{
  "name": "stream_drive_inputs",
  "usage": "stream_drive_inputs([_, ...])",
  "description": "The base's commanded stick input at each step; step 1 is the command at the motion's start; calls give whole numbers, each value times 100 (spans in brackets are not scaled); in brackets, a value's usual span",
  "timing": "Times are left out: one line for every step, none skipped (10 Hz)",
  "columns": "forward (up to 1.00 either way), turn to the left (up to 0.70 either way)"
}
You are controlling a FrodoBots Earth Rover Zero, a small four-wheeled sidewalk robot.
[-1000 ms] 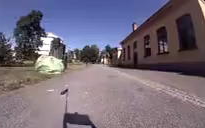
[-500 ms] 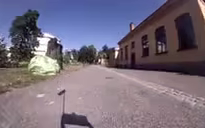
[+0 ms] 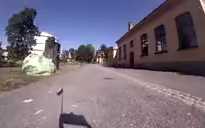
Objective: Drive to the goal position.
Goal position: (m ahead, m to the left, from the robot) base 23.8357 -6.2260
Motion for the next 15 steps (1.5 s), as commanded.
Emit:
stream_drive_inputs([70,0])
stream_drive_inputs([70,0])
stream_drive_inputs([70,0])
stream_drive_inputs([70,0])
stream_drive_inputs([68,0])
stream_drive_inputs([65,0])
stream_drive_inputs([63,0])
stream_drive_inputs([63,0])
stream_drive_inputs([63,0])
stream_drive_inputs([63,0])
stream_drive_inputs([63,1])
stream_drive_inputs([63,6])
stream_drive_inputs([63,15])
stream_drive_inputs([63,16])
stream_drive_inputs([63,16])
